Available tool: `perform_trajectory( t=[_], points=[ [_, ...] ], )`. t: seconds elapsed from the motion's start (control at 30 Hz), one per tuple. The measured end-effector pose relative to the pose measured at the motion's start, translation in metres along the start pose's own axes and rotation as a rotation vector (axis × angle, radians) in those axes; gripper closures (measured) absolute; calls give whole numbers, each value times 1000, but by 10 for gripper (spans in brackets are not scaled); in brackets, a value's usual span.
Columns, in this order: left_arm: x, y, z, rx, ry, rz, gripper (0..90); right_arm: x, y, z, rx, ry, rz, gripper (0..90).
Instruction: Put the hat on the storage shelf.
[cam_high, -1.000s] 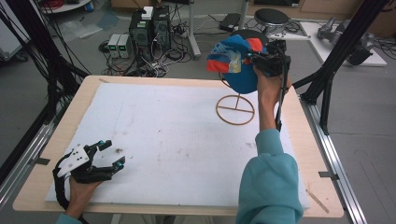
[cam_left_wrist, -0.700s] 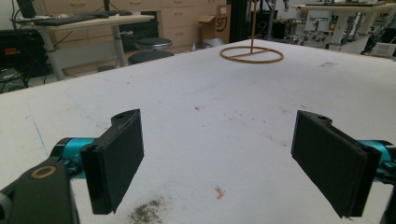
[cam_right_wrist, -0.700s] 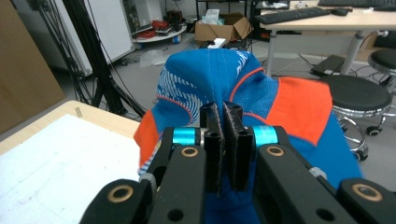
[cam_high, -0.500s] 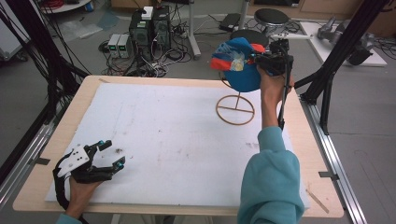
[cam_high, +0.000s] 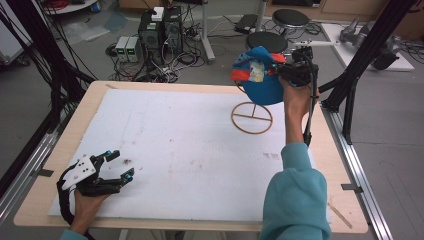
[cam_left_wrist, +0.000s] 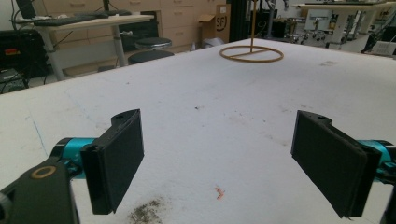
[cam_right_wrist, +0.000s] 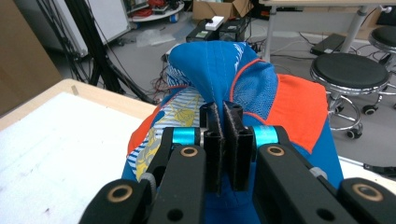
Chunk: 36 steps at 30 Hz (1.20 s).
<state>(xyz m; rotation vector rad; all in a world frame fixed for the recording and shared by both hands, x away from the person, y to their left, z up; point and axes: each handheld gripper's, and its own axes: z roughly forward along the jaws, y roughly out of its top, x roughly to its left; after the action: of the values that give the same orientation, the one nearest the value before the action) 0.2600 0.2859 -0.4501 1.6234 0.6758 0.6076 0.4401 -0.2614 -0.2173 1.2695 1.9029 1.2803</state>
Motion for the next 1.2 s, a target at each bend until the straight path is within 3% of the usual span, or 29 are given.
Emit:
perform_trajectory(
  t=[0.2,0.3,0.4,0.6,0.73,0.97,1.07,1.2],
  points=[
    [0,0,0,0,0,-1,173,1,-3,-7,42,2,4,867],
    [0,0,0,-1,1,-1,173,2,-9,-8,25,-8,-18,867],
    [0,0,0,-2,2,0,172,0,-15,-6,57,6,1,862],
    [0,0,0,0,5,0,172,0,-16,-10,71,2,-31,847],
    [-1,0,0,0,4,6,171,-2,-21,-11,93,3,-19,840],
    [-1,0,0,-2,4,8,169,-3,-26,-12,150,-5,-23,796],
    [-1,0,0,-2,5,8,169,-1,-33,-14,122,-35,-52,764],
    [-1,0,0,-2,5,8,169,-3,-45,-11,139,-39,-38,711]
  ],
)
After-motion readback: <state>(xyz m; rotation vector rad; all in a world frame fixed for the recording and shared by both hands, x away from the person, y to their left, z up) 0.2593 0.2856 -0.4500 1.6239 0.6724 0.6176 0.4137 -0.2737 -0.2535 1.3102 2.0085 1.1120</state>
